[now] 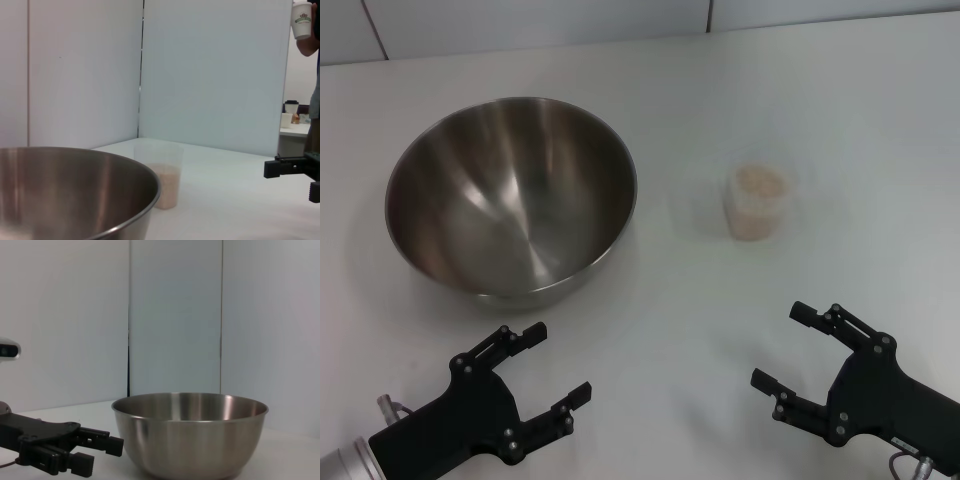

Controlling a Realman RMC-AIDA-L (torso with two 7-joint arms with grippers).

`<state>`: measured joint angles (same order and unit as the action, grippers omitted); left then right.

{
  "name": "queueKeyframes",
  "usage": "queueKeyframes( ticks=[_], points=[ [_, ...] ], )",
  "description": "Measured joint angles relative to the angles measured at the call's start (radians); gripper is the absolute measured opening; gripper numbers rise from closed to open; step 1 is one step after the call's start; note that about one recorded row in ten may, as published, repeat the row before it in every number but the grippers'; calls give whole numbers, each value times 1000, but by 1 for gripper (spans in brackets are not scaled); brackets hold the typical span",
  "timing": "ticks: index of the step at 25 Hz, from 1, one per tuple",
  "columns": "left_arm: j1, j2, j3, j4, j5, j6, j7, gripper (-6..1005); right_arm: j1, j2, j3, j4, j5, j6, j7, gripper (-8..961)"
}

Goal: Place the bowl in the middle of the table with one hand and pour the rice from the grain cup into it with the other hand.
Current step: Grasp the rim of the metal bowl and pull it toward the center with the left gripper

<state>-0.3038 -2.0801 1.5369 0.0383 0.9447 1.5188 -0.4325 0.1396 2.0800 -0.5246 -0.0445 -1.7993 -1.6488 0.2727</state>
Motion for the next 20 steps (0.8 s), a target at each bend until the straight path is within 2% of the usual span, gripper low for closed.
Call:
queueKeyframes(
  ticks=[9, 12, 13, 14, 17, 18, 19, 20],
  points=[
    [1, 0, 0, 0, 2, 4, 1, 814, 0, 0, 0, 0, 0, 1, -2, 826],
    [16, 0, 5, 15, 7, 75, 31, 813, 0, 0, 0, -1, 0, 2, -2, 826],
    [42, 2, -14, 32, 3, 174, 43, 813, 0, 0, 1, -1, 0, 3, -2, 826],
    [42, 2, -14, 32, 3, 174, 43, 813, 0, 0, 1, -1, 0, 3, -2, 826],
    [71, 7, -118, 63, -14, 316, -21, 814, 0, 0, 2, -2, 0, 4, -3, 826],
    [72, 15, -189, 96, -16, 346, -125, 814, 0, 0, 3, -1, 0, 4, -3, 826],
    [72, 15, -189, 96, -16, 346, -125, 814, 1, 0, 4, -1, 0, 5, -3, 826],
    [70, 23, -224, 126, -15, 342, -218, 814, 1, 0, 4, -1, 0, 5, -3, 826]
  ],
)
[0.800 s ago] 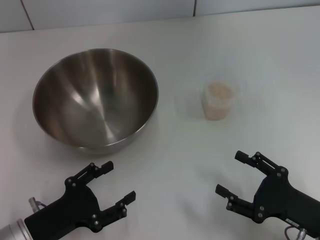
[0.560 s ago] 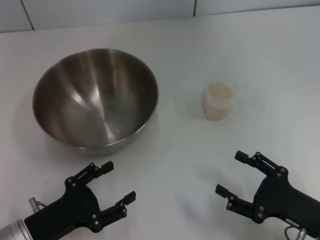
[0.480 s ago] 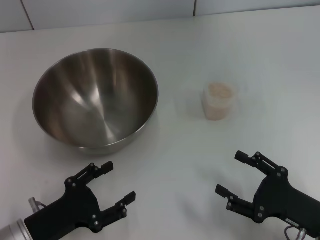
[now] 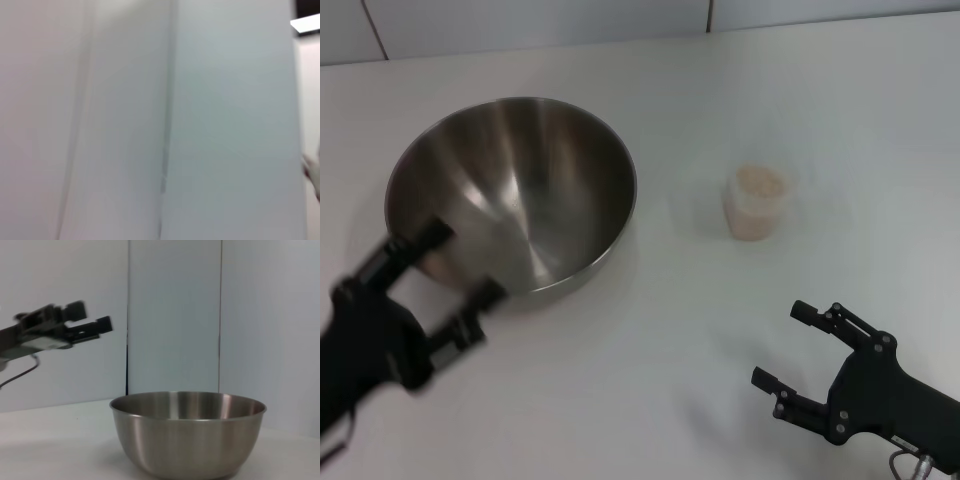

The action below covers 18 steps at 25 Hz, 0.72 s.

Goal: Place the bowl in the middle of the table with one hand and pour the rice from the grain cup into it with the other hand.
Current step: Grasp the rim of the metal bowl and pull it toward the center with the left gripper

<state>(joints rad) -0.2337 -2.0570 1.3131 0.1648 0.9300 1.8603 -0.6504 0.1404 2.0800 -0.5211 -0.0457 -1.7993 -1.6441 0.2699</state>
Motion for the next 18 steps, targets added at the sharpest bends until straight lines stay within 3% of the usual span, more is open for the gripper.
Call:
queueKeyframes(
  ticks=[3, 5, 8, 10, 12, 16, 18],
  points=[
    [12, 36, -55, 175, 13, -127, -258, 814, 2, 0, 2, 1, 0, 0, 0, 825],
    [61, 59, -62, 378, 36, -289, -441, 813, 2, 0, 4, 0, 0, -1, 0, 825],
    [141, 74, -68, 729, 153, -531, -707, 813, 0, 0, 8, 0, 5, -7, 0, 825],
    [165, 72, -86, 944, 307, -663, -895, 813, 1, 0, 9, 0, 5, -7, 0, 825],
    [153, 65, -118, 1079, 486, -720, -1092, 814, 3, 0, 9, 0, 5, -9, 0, 825],
    [67, 51, -153, 1196, 813, -701, -1393, 813, 4, 0, 9, 0, 6, -10, 0, 825],
    [5, 25, -156, 1222, 1022, -681, -1518, 813, 4, 0, 9, 0, 6, -11, 0, 825]
  ],
)
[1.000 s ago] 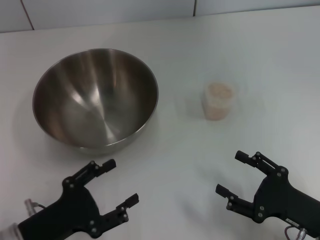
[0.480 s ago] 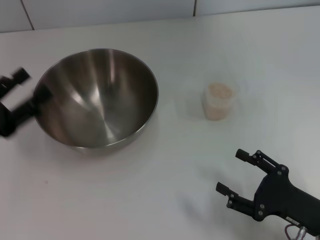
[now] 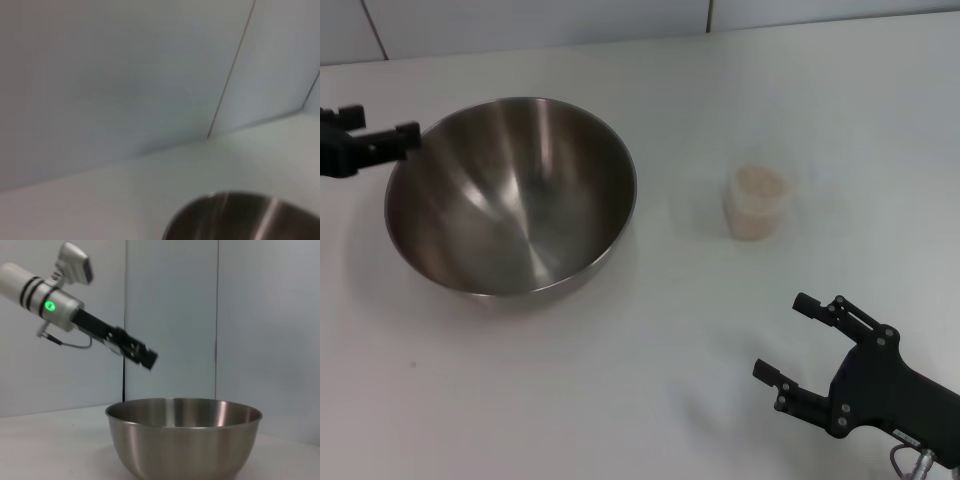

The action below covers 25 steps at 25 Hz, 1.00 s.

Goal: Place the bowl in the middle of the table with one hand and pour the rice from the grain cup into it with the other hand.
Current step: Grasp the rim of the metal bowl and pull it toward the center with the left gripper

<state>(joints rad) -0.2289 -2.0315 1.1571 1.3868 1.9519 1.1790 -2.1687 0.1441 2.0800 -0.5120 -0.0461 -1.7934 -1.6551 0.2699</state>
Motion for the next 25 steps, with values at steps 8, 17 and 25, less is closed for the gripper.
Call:
queueKeyframes(
  ticks=[8, 17, 25],
  points=[
    [-106, -38, -1, -48, 241, 9, -87, 814, -1, 2, 0, 2, 0, -2, 0, 825],
    [-163, -36, -10, -155, 341, -49, -95, 813, -1, 2, 0, 1, 0, -3, 0, 826],
    [-192, -37, 11, -220, 362, -62, -95, 814, 0, 2, 0, 0, 0, -5, -1, 825]
  ],
)
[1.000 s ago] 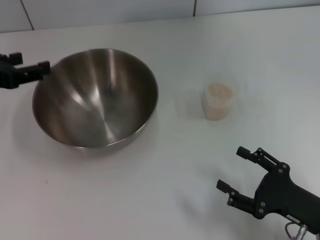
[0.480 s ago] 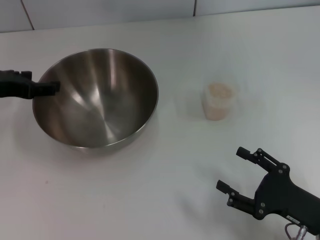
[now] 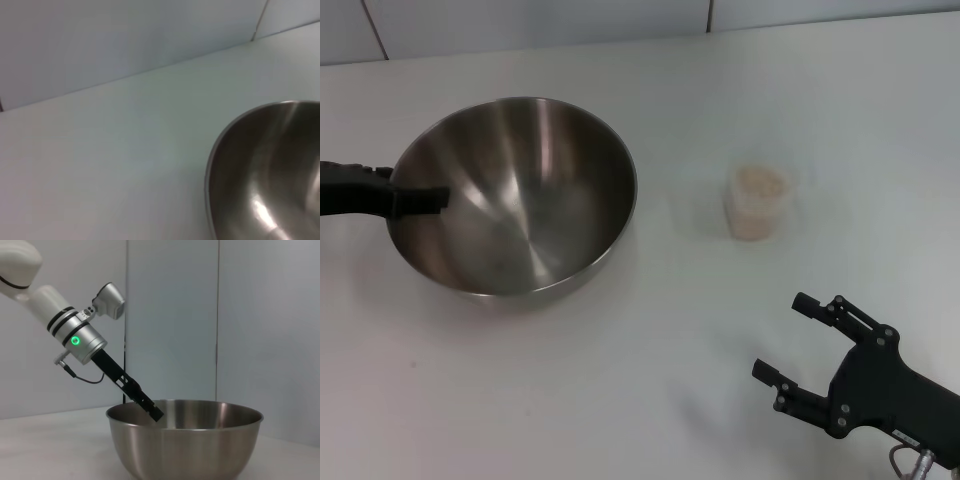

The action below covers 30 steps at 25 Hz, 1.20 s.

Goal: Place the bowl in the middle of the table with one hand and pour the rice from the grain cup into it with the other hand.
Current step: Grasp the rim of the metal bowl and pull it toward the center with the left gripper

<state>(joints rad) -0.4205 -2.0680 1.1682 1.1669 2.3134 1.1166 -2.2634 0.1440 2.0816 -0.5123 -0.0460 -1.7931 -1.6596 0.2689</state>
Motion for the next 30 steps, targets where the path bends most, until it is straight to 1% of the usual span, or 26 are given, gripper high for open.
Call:
queueKeyframes(
  ticks=[6, 11, 15, 25, 27, 30],
  points=[
    [-10, 1, 1, -5, 2, 6, -6, 813, 0, 0, 0, 0, 0, 0, 0, 825],
    [-43, 3, -8, -45, 31, 19, -9, 723, 0, -1, 0, 0, 0, 0, 0, 825],
    [-57, 2, -10, -47, 41, 27, -20, 474, 0, -3, 0, -1, 0, 0, 0, 826],
    [-86, 3, -17, -53, 34, 55, -36, 209, 0, -2, 0, -2, 0, 0, -1, 826],
    [-96, 4, -27, -61, 36, 66, -39, 156, 0, -2, 0, -2, 0, 0, 0, 826],
    [-114, 4, -66, -79, 35, 88, -42, 75, 1, -2, 0, -2, 0, -6, -1, 826]
  ],
)
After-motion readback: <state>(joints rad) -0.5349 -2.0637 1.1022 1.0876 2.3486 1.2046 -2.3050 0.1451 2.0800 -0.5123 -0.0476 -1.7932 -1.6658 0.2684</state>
